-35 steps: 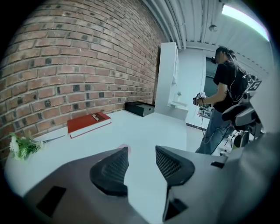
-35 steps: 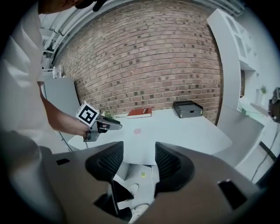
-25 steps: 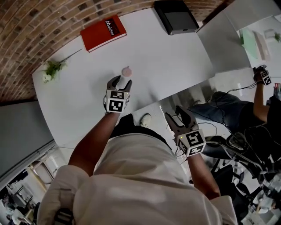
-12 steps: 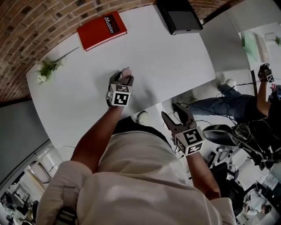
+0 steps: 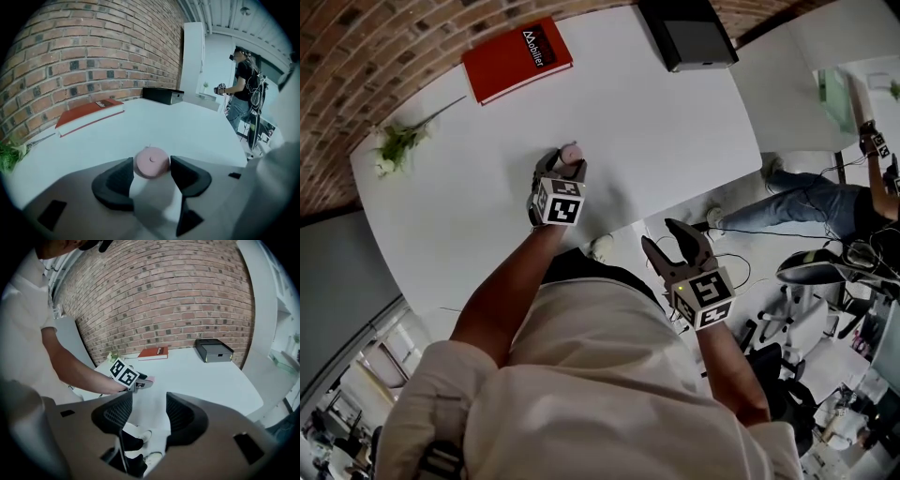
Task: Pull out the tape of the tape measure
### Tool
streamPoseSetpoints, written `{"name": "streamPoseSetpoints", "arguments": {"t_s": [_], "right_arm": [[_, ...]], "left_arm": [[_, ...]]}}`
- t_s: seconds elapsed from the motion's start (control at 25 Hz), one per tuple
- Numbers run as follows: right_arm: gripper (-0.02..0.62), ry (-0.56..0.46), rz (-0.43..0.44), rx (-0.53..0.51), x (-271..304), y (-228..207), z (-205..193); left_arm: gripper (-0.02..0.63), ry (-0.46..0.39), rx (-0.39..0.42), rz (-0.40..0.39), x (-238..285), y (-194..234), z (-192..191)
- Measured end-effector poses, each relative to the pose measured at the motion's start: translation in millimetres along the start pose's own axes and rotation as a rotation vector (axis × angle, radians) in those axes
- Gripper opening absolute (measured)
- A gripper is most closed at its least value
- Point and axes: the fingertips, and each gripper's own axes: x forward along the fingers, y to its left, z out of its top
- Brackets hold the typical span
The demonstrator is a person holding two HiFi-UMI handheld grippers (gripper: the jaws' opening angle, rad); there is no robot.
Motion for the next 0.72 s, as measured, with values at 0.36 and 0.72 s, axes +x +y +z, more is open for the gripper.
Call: {"name": "streamPoseSetpoints", "arguments": {"t_s": [0.36, 0.72], "right_arm": [[0.230, -0.007, 0.010, -0.008, 1, -2, 1], [0.230, -0.042, 0.032, -0.035, 5, 1, 14]], "left_arm": [[0.206, 0.001, 0.044, -0.020, -3, -4, 2], [0.206, -0.025, 0.038, -0.041, -26, 0, 10]]}}
